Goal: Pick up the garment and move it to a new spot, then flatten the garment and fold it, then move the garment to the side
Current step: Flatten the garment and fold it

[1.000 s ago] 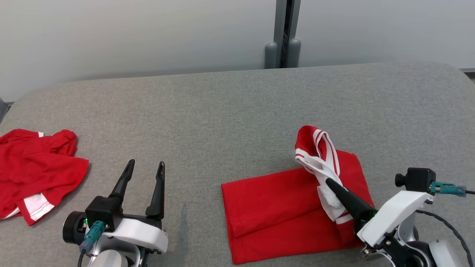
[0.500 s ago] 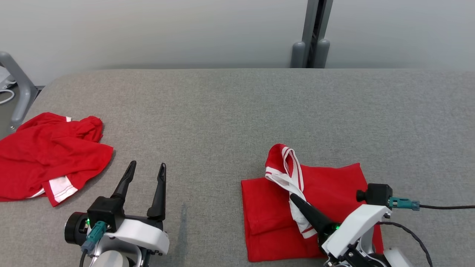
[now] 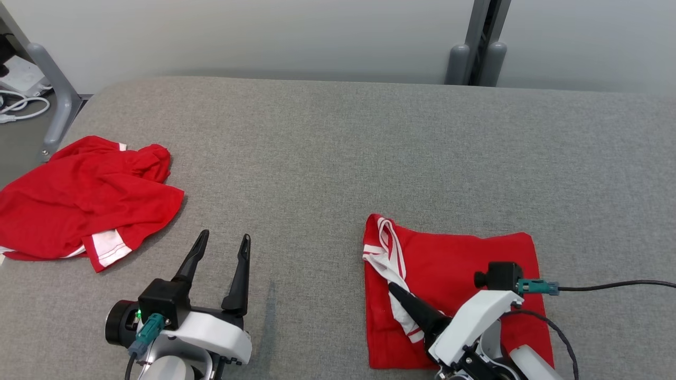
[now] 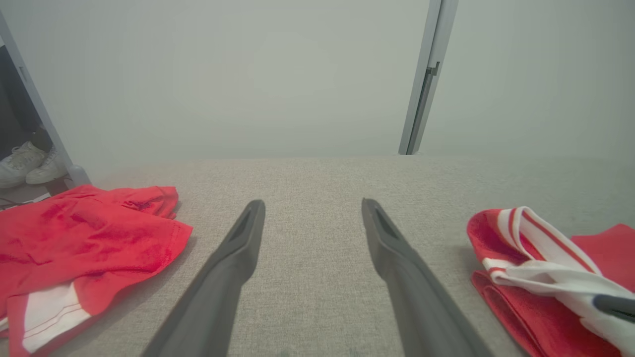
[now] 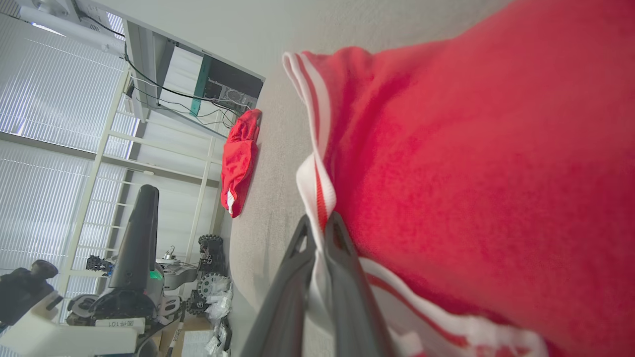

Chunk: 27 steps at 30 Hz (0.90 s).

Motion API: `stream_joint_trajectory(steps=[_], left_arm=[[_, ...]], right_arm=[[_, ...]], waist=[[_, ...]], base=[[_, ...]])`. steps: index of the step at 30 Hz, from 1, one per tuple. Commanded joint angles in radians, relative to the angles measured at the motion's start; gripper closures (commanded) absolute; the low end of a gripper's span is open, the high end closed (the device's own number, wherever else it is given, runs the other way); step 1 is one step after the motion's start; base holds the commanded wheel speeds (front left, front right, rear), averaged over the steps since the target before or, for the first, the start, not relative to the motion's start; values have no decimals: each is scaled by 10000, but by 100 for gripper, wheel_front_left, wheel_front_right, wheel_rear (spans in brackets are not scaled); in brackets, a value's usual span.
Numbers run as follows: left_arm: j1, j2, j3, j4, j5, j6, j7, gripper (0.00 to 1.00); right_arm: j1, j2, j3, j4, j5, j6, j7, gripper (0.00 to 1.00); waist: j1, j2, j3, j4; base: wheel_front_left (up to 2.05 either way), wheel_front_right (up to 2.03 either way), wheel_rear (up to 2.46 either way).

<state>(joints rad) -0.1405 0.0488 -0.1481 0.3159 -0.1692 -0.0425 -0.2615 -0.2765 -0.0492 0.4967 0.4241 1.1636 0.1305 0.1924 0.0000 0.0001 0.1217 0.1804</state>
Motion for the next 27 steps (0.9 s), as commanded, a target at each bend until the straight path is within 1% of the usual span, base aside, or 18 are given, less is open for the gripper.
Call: stream_joint_trajectory(steps=[1, 2, 3, 4, 7, 12, 19, 22, 27], left_arm=[[-79, 38, -4, 5, -48, 71, -37, 0], [-71, 38, -16, 8, -53, 73, -37, 0], [-60, 36, -22, 8, -57, 74, -37, 0], [-55, 36, -30, 14, -63, 82, -37, 0], [-55, 36, -64, 54, -82, 105, -37, 0], [-86, 38, -89, 208, -86, 128, -37, 0], [-82, 36, -39, 209, -87, 154, -37, 0], [-45, 37, -15, 199, -103, 164, -37, 0], [6, 37, 35, 162, -136, 172, -37, 0]], right_arm=[[-65, -41, 101, 126, 115, 4, -23, 100], [-102, -44, 171, 248, 119, 4, -14, 100], [-168, -44, 181, 368, 50, 4, -119, 73], [-215, -47, 225, 470, 38, 4, -143, 0], [-283, -36, 508, 588, 213, 4, -107, 0], [-228, -42, 1335, 90, 759, 4, 220, 0], [-323, -34, 1857, -355, 912, 4, 124, 0], [-420, -43, 1761, -419, 991, 4, -153, 0], [-837, -40, 1387, 302, 137, 4, -417, 0]], waist=[[0, -1, 14, 12], [0, -1, 12, 19], [0, -1, 6, 18], [0, -1, 3, 15], [0, -1, -29, -17], [0, -1, -69, -94], [0, -1, -126, -166], [0, -1, -163, -191], [0, -1, -190, -248]], base=[[0, 0, 0], [0, 0, 0], [0, 0, 0], [0, 0, 0], [0, 0, 0], [0, 0, 0], [0, 0, 0], [0, 0, 0], [0, 0, 0]])
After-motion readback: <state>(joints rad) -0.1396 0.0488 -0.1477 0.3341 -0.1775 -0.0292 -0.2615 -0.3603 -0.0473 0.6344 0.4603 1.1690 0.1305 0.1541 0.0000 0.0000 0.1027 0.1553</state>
